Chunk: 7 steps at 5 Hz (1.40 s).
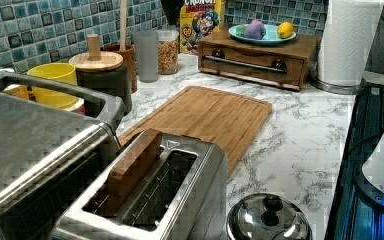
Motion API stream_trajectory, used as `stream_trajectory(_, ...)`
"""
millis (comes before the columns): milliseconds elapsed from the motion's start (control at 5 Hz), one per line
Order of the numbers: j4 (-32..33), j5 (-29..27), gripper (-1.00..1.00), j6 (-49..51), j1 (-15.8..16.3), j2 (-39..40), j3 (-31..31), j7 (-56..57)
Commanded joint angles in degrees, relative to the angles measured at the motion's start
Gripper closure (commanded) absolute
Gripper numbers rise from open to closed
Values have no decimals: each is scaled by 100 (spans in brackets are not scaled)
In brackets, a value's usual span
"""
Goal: Turn on the toaster.
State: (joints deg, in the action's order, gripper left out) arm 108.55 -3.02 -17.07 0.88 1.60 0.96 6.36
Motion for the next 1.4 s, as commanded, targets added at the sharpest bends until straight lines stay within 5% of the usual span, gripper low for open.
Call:
stream_trajectory(200,1144,-589,100,-632,228,-794,488,1278)
stream_trajectory(600,1865,-875,100,-1190,489,-1449,764,2106)
stream_trajectory(1400,2387,-1146,100,-994,1189,-1476,1298,2982)
